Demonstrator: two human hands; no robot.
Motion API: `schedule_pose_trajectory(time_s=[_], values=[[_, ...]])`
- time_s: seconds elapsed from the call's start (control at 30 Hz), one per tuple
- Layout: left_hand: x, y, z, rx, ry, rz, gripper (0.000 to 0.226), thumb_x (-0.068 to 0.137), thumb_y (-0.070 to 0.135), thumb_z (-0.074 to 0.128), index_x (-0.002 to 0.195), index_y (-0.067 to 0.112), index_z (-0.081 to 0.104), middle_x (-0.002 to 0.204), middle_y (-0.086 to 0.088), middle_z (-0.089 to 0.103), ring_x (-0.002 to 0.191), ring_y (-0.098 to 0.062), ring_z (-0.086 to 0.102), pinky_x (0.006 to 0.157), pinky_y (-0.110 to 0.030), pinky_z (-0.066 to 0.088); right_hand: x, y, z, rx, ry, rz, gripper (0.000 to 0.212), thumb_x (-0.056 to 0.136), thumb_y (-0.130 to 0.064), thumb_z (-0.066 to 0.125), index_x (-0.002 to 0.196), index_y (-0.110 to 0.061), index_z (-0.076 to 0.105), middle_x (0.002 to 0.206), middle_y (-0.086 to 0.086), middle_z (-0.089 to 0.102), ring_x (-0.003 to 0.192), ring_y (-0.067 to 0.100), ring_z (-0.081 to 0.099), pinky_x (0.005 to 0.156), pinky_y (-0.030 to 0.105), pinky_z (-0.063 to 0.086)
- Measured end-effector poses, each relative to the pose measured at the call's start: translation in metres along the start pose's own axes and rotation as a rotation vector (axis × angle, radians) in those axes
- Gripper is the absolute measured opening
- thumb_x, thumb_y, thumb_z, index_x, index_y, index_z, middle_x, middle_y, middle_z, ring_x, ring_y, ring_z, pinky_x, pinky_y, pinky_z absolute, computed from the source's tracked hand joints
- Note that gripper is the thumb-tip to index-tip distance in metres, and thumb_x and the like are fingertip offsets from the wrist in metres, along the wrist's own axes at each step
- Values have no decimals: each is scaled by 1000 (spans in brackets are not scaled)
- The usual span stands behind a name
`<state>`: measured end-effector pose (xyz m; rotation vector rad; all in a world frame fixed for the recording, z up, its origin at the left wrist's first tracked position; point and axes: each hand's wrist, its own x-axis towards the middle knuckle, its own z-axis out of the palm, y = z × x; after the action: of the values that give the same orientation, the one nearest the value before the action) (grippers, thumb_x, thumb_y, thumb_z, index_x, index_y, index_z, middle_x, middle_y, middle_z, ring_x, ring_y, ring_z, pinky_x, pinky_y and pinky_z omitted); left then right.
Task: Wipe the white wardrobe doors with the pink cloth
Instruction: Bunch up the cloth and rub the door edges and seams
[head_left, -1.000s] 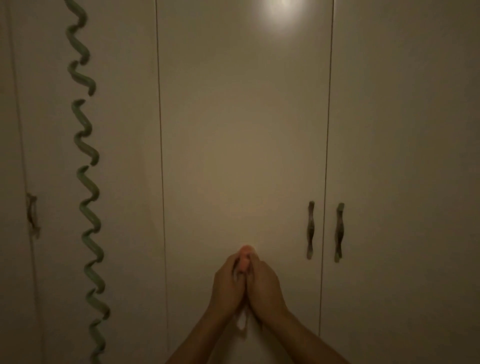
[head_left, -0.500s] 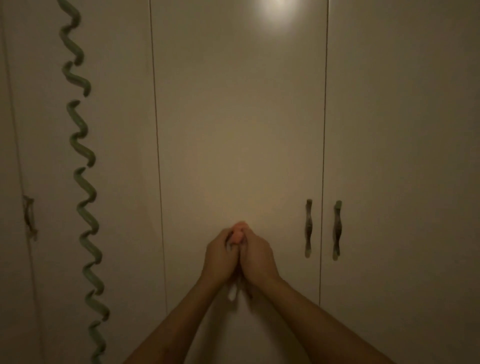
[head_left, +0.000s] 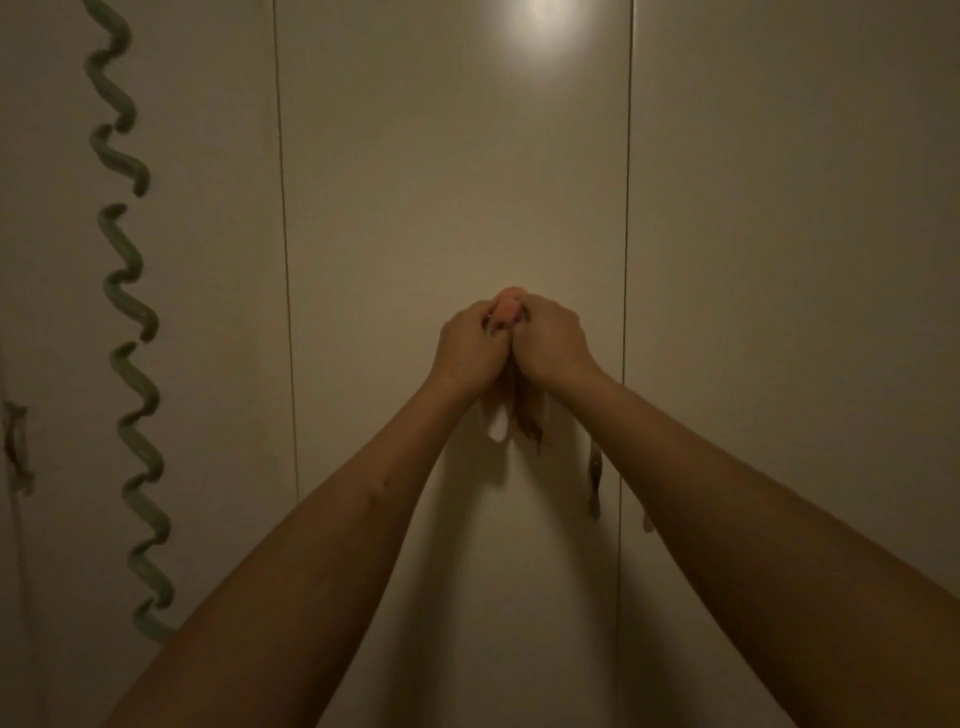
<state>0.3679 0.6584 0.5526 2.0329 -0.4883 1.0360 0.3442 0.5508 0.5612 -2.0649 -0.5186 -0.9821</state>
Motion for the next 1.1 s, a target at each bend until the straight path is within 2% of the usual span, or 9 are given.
schedule_pose_trajectory(time_s=[0.17,0.27,0.43,0.57,0.67,0.8,0.87,0.97,1.1], values=[[-44,-8,33,-85,-55,-14,24,90,14,52,109,13,66,104,-10,70,92,-21,63,68,-20,36,-48,31,5,22,20,40,28,87,-4,40,84,-26,58,75,-10,59,67,8,56,54,13,36],[-81,-22,50,-118,-58,-13,28,91,13,52,117,14,64,109,-8,70,96,-19,63,72,-15,37,-83,46,14,53,3,94,21,94,-6,40,89,-19,56,73,-7,58,62,4,51,50,8,35],[-146,-51,74,-199,-109,-148,29,94,24,52,122,27,60,112,2,69,98,-7,64,88,-26,52,-139,74,40,74,-55,177,21,99,-12,37,97,-22,56,83,-5,62,70,2,56,57,5,39],[-187,-69,87,-209,-144,-217,26,94,24,54,118,32,59,109,5,70,96,-5,65,88,-29,53,-177,96,60,67,-117,255,22,103,-20,36,110,-25,56,95,-4,63,80,2,59,63,7,39],[-199,-71,89,-196,-157,-226,21,94,22,55,111,34,59,107,5,70,95,-7,65,83,-22,51,-189,107,68,19,-140,287,21,103,-25,38,114,-26,55,99,-2,63,85,9,59,73,20,42],[-190,-67,80,-175,-197,-220,30,88,35,49,113,25,62,107,3,70,96,-10,65,78,-9,46,-181,98,61,6,-165,261,18,102,-22,37,100,-27,54,86,-9,61,72,-4,54,60,8,38],[-172,-60,71,-148,-189,-195,37,85,37,46,114,21,63,107,0,70,93,-9,64,72,-1,40,-165,86,54,15,-175,226,19,103,-19,36,96,-25,53,85,-9,63,71,0,58,57,7,40],[-131,-41,53,-125,-137,-149,42,83,36,44,114,17,64,108,-5,70,92,-12,62,71,-10,40,-125,63,39,4,-180,165,18,101,-16,37,98,-21,54,82,-8,62,69,3,58,54,9,41],[-76,-16,30,-69,-78,-105,40,84,36,46,110,14,65,106,-11,70,94,-24,64,76,-26,43,-71,31,10,-100,-134,38,20,96,-10,42,106,-21,55,74,-14,46,64,8,43,56,20,28]])
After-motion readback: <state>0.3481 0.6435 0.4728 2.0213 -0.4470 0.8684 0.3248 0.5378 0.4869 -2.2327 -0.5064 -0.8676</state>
